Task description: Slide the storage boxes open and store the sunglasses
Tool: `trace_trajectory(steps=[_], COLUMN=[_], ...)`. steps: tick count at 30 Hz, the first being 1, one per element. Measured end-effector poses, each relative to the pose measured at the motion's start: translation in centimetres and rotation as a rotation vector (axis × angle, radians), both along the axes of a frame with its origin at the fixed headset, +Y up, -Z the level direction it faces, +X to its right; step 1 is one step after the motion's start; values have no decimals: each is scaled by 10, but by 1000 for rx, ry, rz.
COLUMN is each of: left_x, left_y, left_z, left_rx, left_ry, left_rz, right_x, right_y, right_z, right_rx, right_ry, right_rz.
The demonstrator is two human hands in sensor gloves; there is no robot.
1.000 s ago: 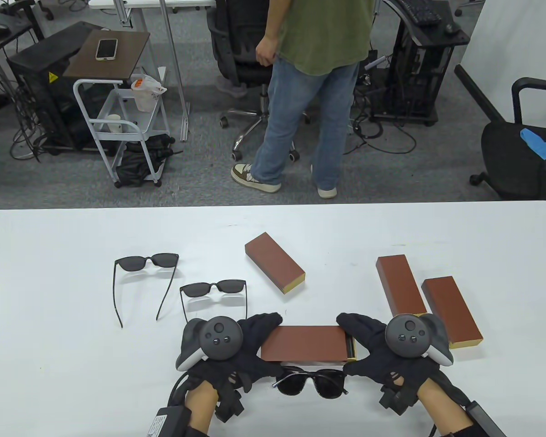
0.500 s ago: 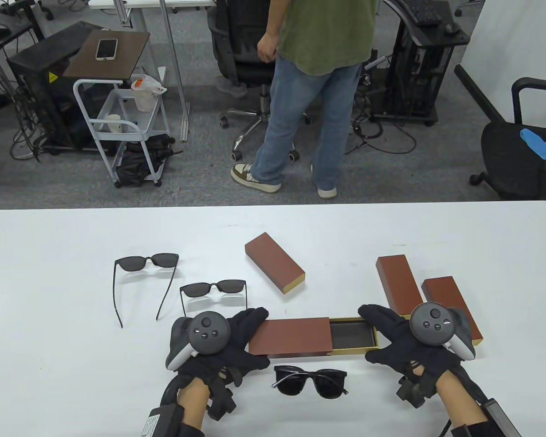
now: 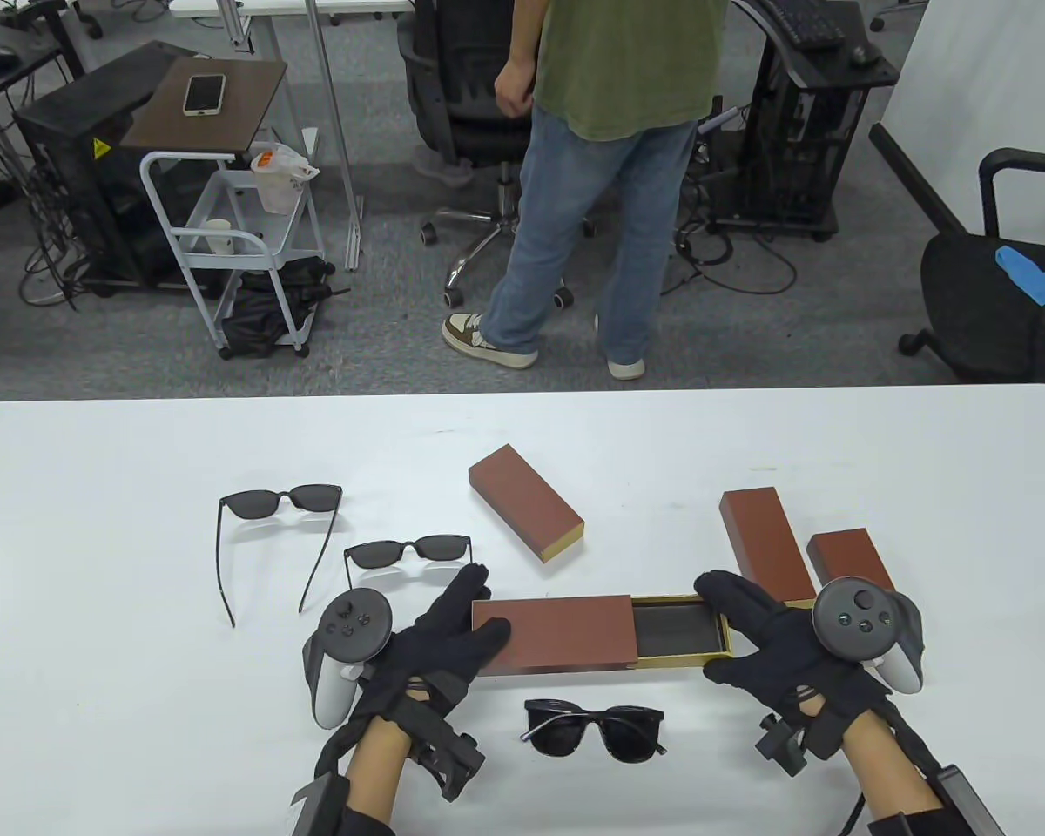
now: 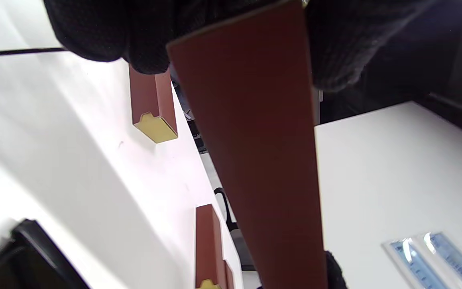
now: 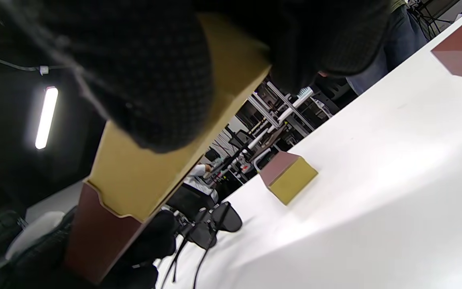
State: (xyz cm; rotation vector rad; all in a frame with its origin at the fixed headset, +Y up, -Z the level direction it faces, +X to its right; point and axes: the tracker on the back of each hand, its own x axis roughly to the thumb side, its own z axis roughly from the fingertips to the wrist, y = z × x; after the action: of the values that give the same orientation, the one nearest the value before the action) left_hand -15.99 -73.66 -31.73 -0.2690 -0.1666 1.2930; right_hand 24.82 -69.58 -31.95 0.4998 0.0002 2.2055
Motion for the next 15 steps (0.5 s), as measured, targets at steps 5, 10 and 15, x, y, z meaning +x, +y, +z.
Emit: trace_trajectory(steps=[5, 10, 15], left_x=[-1, 7, 6], left_y=[-12, -19, -17], left_z=[0, 1, 2], left_rx=[-167, -271, -252], left_ry=[-17, -111, -64], left_rz=[212, 489, 389], right_x=[-5, -8, -9], right_y=[1, 2, 1], right_z=[2, 4, 4], right_rx=[12, 15, 10], right_ry=[-10, -10, -7], right_rz=[-57, -105, -101])
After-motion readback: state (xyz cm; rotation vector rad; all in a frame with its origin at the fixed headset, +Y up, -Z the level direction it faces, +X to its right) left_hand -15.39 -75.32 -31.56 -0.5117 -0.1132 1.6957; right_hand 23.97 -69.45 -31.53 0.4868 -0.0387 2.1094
